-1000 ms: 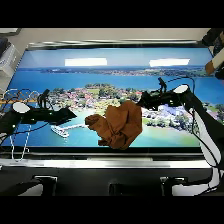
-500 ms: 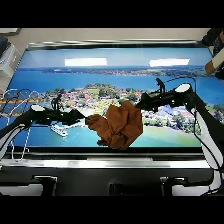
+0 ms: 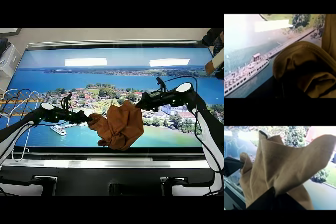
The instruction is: Fold the clothes and pants, and hang the long-sleeved shirts on hangers.
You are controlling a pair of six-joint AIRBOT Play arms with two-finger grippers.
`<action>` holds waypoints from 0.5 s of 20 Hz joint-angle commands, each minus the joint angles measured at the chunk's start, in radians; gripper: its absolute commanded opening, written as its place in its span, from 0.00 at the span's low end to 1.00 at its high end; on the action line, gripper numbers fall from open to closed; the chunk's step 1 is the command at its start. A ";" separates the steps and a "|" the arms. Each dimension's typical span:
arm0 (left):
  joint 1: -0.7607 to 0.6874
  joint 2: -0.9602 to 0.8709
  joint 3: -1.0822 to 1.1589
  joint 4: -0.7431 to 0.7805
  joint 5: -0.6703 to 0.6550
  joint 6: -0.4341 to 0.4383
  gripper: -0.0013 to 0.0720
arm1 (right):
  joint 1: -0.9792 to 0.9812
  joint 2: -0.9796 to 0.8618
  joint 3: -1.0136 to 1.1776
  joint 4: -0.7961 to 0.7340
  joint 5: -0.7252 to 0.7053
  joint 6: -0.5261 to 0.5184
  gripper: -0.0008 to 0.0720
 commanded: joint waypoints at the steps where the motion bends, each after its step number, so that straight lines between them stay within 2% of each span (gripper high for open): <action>1: 0.003 0.012 0.049 -0.005 -0.076 0.005 0.04 | 0.000 0.056 0.001 -0.002 -0.027 -0.018 0.06; 3: 0.036 0.050 0.136 0.032 -0.126 -0.014 0.04 | 0.000 0.137 0.021 -0.035 -0.082 -0.018 0.05; 5: 0.087 0.120 0.272 0.139 -0.158 -0.098 0.04 | 0.000 0.235 0.098 -0.166 -0.131 -0.016 0.05; 10: 0.164 0.335 0.804 0.646 -0.182 -0.388 0.04 | 0.000 0.528 0.351 -0.620 -0.297 0.132 0.05</action>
